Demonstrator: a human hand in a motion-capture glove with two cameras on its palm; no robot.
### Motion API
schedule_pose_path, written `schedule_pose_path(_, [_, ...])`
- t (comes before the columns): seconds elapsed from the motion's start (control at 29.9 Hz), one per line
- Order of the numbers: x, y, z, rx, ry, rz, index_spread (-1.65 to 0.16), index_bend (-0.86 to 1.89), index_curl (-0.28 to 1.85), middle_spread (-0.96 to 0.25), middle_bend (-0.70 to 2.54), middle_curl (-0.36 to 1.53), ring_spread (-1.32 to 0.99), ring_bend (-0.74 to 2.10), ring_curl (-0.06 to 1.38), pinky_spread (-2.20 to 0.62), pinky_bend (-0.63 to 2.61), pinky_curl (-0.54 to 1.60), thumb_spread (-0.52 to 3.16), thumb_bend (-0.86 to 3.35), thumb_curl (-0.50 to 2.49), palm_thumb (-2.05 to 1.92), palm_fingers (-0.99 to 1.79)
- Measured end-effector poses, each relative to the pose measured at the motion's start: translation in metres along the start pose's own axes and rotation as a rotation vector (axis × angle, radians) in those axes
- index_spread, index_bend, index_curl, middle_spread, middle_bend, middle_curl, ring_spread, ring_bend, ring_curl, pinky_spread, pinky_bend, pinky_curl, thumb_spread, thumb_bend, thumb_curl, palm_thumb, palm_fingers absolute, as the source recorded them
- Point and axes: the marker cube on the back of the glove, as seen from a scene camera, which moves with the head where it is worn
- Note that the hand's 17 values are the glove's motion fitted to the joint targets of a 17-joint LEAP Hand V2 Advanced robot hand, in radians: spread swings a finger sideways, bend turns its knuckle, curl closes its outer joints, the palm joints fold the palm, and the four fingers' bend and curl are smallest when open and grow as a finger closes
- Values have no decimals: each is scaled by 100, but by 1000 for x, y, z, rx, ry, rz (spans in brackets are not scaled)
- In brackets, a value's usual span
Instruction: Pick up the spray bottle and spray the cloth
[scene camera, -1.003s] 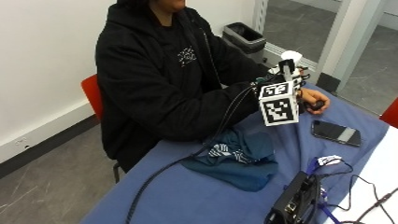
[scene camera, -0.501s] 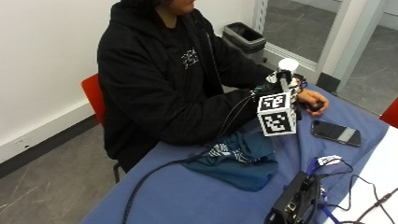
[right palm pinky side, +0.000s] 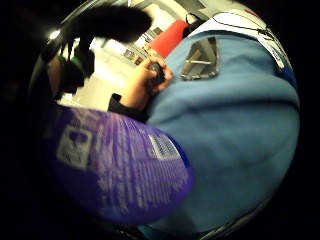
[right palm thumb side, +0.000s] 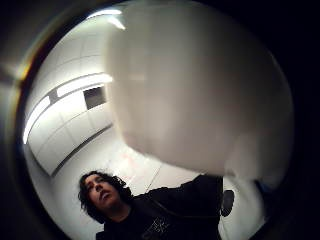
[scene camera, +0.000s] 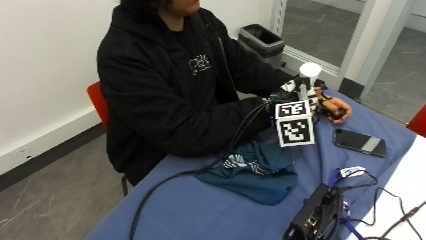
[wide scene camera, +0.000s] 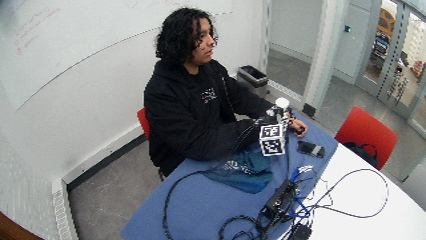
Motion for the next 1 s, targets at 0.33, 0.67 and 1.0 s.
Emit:
schedule_pose_path(0.33, [-32,29,-47,-82,477,61,-25,-6,40,-2,39,48,-6,51,47,6,43,43,74,-8,61,82,42])
schedule_pose_path(0.67, [-69,70,-101,-331,919,140,-29,9,27,8,33,42,6,41,39,19,49,40,89,-6,48,58,15])
schedule_pose_path(1.0, [-81,118,-107,-528,994,111,-33,13,24,8,34,40,9,42,36,20,40,36,103,-1,43,60,18])
